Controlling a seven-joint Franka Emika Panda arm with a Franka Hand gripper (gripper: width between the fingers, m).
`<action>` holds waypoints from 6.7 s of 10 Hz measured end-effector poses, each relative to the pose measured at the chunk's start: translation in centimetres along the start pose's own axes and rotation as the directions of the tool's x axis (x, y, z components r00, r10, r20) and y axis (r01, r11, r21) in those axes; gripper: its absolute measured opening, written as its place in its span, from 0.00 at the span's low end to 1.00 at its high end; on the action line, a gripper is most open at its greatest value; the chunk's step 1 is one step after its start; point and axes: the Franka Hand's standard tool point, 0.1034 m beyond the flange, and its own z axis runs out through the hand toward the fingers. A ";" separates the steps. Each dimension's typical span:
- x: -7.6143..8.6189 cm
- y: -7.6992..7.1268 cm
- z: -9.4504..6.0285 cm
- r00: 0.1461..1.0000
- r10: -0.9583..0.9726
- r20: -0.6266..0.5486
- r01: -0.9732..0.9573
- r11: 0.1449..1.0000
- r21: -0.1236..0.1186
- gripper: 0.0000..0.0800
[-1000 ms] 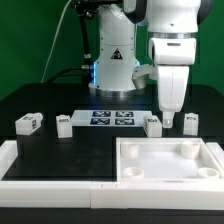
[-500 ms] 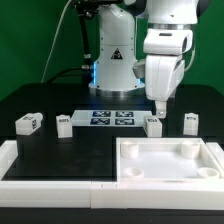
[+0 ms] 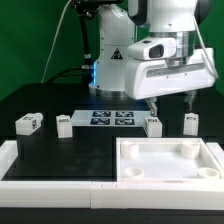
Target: Assemble one leg
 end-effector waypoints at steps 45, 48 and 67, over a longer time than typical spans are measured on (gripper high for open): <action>5.5 0.0 -3.9 0.898 0.216 0.384 -0.248 0.968 0.034 0.36; 9.3 0.5 -6.7 0.967 0.217 0.134 -0.225 0.973 0.050 0.36; 21.5 6.2 -5.3 0.920 0.004 -0.392 -0.012 1.000 -0.016 0.36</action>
Offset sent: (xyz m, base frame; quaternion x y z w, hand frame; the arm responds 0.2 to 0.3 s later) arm 0.0000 0.0000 0.0000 0.0000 0.0000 0.2667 0.9638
